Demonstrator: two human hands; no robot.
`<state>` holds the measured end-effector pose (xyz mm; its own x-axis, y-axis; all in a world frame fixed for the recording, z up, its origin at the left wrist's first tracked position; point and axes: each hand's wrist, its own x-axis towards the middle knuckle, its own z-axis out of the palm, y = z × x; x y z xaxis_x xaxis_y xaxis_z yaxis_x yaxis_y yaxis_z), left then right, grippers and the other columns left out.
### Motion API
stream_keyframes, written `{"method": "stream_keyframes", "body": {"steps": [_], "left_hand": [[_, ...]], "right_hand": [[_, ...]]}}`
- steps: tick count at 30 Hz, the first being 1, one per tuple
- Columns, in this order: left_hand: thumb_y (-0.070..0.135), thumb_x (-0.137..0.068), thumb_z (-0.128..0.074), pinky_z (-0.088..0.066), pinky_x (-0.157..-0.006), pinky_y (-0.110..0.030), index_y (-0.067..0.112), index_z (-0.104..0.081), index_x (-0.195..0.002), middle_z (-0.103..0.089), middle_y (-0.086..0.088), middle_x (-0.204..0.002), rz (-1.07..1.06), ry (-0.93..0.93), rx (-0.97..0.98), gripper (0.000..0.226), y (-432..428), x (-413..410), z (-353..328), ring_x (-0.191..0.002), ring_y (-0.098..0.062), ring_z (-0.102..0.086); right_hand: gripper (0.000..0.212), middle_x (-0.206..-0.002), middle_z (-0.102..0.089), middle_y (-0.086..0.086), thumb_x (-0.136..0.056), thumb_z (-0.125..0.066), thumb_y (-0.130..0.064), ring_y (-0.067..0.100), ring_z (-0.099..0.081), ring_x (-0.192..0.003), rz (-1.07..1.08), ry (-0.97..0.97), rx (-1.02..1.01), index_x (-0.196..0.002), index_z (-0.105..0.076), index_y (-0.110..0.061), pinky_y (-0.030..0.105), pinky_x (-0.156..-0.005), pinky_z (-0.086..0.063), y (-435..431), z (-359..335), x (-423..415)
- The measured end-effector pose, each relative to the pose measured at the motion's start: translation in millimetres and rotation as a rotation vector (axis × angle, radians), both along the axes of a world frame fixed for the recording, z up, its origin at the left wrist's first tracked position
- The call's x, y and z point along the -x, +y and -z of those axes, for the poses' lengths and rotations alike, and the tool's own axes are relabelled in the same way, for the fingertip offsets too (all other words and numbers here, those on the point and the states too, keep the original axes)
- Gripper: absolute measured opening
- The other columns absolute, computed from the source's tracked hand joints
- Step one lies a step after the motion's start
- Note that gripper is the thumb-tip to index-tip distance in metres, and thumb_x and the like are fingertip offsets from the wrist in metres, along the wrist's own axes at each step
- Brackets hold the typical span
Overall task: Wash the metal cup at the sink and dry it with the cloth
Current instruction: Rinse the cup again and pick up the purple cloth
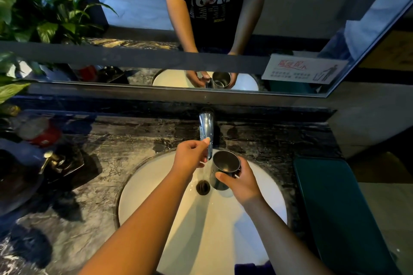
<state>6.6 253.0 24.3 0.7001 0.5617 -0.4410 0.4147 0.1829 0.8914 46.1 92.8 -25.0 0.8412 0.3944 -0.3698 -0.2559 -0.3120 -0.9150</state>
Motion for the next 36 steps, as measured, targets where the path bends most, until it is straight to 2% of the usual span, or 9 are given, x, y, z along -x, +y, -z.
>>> {"method": "stream_keyframes", "body": {"steps": [6,10,14,19,22,26,28,31,36], "left_hand": [[0.025,-0.097,-0.06,-0.049,-0.062,-0.031,-0.003,-0.072,-0.092,-0.063,-0.008,-0.07,0.008,0.004,0.006,0.03,3,-6,-3,-0.066,-0.02,-0.057],[0.024,-0.099,-0.058,-0.051,-0.064,-0.031,0.0,-0.072,-0.092,-0.065,-0.008,-0.073,0.019,0.019,-0.027,0.029,2,-7,-3,-0.067,-0.019,-0.058],[0.022,-0.099,-0.057,-0.05,-0.061,-0.028,0.001,-0.071,-0.088,-0.065,-0.006,-0.071,0.019,0.023,-0.066,0.028,0,-8,-2,-0.064,-0.015,-0.058],[0.022,-0.1,-0.056,-0.048,-0.06,-0.029,0.005,-0.068,-0.08,-0.063,-0.008,-0.071,0.028,0.031,-0.07,0.029,-3,-5,7,-0.063,-0.016,-0.055],[0.025,-0.099,-0.057,-0.048,-0.061,-0.03,0.003,-0.069,-0.081,-0.064,-0.008,-0.07,0.014,0.023,-0.083,0.031,-4,-3,9,-0.061,-0.016,-0.055],[0.03,-0.098,-0.059,-0.05,-0.061,-0.031,-0.005,-0.069,-0.086,-0.065,-0.009,-0.07,-0.045,-0.008,-0.066,0.038,-11,6,13,-0.062,-0.017,-0.057],[0.034,-0.097,-0.058,-0.052,-0.064,-0.033,-0.001,-0.071,-0.087,-0.064,-0.01,-0.073,-0.038,-0.042,-0.015,0.039,-15,16,18,-0.066,-0.018,-0.059],[0.04,-0.097,-0.058,-0.056,-0.075,-0.037,0.008,-0.073,-0.094,-0.069,-0.009,-0.085,-0.008,-0.085,0.111,0.035,-25,38,25,-0.078,-0.02,-0.064],[0.033,-0.092,-0.067,-0.058,-0.084,-0.04,0.023,-0.071,-0.107,-0.073,0.0,-0.105,0.119,-0.138,0.085,0.019,-36,68,32,-0.102,-0.023,-0.067]], "right_hand": [[0.068,-0.126,-0.065,-0.003,-0.072,-0.088,-0.016,0.02,-0.058,-0.123,-0.006,0.001,-0.005,-0.131,-0.056,-0.026,0.044,-0.106,-0.05,2,-2,0],[0.067,-0.126,-0.065,-0.003,-0.073,-0.087,-0.013,0.02,-0.058,-0.122,-0.012,-0.008,0.0,-0.132,-0.056,-0.025,0.042,-0.105,-0.051,2,-3,1],[0.065,-0.124,-0.065,-0.004,-0.074,-0.086,-0.012,0.019,-0.059,-0.121,-0.017,-0.006,0.003,-0.13,-0.056,-0.025,0.041,-0.104,-0.051,3,-5,2],[0.068,-0.126,-0.065,-0.003,-0.072,-0.086,-0.016,0.021,-0.058,-0.122,-0.014,0.006,0.004,-0.132,-0.055,-0.026,0.042,-0.103,-0.053,3,-9,4],[0.069,-0.127,-0.064,-0.002,-0.073,-0.086,-0.015,0.02,-0.058,-0.122,-0.01,0.002,0.01,-0.133,-0.054,-0.026,0.031,-0.092,-0.054,1,-12,5],[0.065,-0.126,-0.064,-0.004,-0.075,-0.085,-0.016,0.018,-0.058,-0.122,-0.009,-0.01,0.009,-0.132,-0.055,-0.026,0.019,-0.085,-0.052,-3,-20,7],[0.062,-0.126,-0.064,-0.005,-0.077,-0.084,-0.017,0.016,-0.057,-0.121,-0.009,-0.012,0.002,-0.131,-0.056,-0.026,0.018,-0.085,-0.051,-5,-25,9],[0.06,-0.128,-0.064,-0.005,-0.078,-0.084,-0.019,0.016,-0.056,-0.124,-0.007,-0.005,-0.01,-0.13,-0.056,-0.028,0.029,-0.098,-0.048,-9,-30,10],[0.056,-0.126,-0.064,-0.006,-0.081,-0.082,-0.016,0.014,-0.057,-0.122,-0.019,0.021,-0.035,-0.13,-0.057,-0.026,0.023,-0.091,-0.048,-13,-40,17]]}}
